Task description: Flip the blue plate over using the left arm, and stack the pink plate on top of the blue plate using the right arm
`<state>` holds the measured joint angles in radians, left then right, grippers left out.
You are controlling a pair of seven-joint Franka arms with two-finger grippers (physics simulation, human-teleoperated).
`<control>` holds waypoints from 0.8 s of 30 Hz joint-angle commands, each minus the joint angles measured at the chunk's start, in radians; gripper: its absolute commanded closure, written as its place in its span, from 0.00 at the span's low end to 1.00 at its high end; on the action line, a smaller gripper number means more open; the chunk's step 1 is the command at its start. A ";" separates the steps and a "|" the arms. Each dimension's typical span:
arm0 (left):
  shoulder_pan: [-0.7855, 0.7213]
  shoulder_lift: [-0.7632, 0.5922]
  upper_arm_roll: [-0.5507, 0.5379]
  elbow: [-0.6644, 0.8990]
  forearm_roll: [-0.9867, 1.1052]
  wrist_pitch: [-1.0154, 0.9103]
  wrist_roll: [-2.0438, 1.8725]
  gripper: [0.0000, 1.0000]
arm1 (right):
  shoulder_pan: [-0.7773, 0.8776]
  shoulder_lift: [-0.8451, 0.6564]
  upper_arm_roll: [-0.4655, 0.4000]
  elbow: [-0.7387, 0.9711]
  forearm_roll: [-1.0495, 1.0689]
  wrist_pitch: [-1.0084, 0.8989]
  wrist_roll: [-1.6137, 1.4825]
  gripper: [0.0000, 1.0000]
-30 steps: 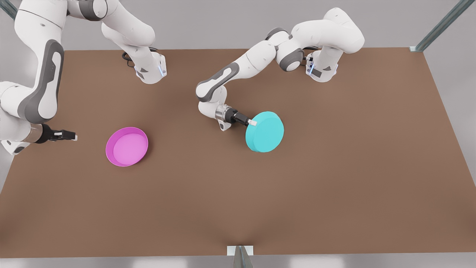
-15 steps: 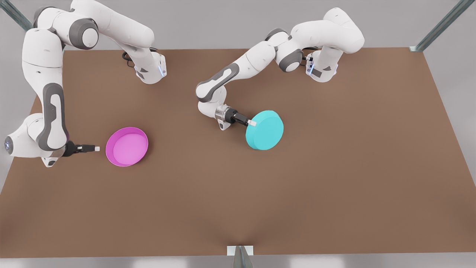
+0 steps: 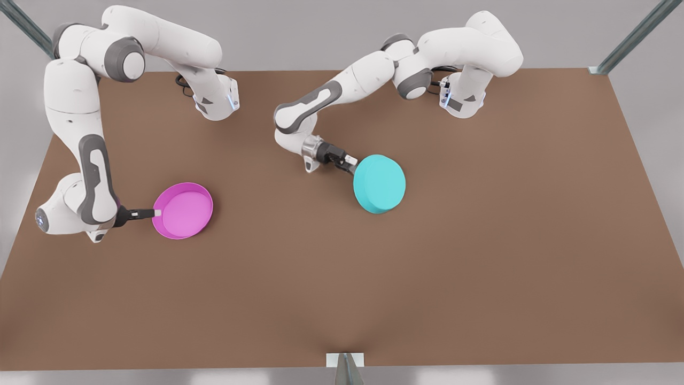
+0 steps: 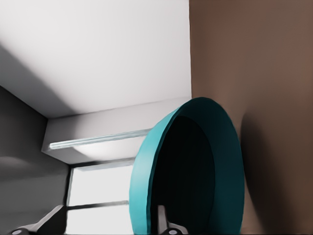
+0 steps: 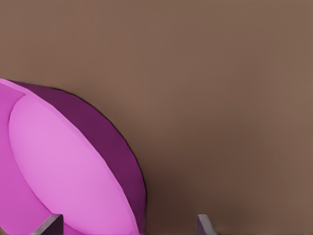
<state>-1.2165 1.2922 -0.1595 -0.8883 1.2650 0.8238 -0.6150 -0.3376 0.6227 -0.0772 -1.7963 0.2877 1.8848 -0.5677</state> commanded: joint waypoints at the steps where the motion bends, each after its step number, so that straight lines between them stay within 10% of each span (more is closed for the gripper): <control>1: 0.000 -0.001 -0.002 0.005 -0.085 0.000 -0.009 0.00 | 0.000 0.000 0.001 0.000 0.001 -0.001 0.000 0.00; 2: 0.000 -0.001 -0.011 0.019 -0.110 0.003 -0.038 0.00 | 0.002 0.005 0.001 -0.003 0.001 -0.001 0.000 0.00; 4: 0.002 -0.005 -0.026 0.037 -0.182 0.041 -0.147 0.00 | 0.002 0.002 0.001 -0.002 0.001 -0.006 -0.001 0.43; 19: 0.003 -0.088 -0.038 0.085 -0.475 0.259 -0.583 0.00 | 0.003 0.012 0.004 0.000 -0.001 0.004 -0.007 0.44; 22: 0.049 -0.328 -0.035 0.085 -0.786 0.348 -0.752 0.00 | 0.003 0.012 0.004 0.002 -0.001 0.000 -0.012 0.50; 24: 0.449 -0.632 -0.032 0.083 -1.206 0.368 -0.752 0.00 | 0.003 0.012 0.004 0.000 0.001 0.007 -0.017 0.52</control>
<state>-0.6348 0.6301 -0.1919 -0.8061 0.4198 1.2147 -1.3558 -0.3344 0.6351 -0.0736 -1.7949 0.2884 1.8922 -0.5844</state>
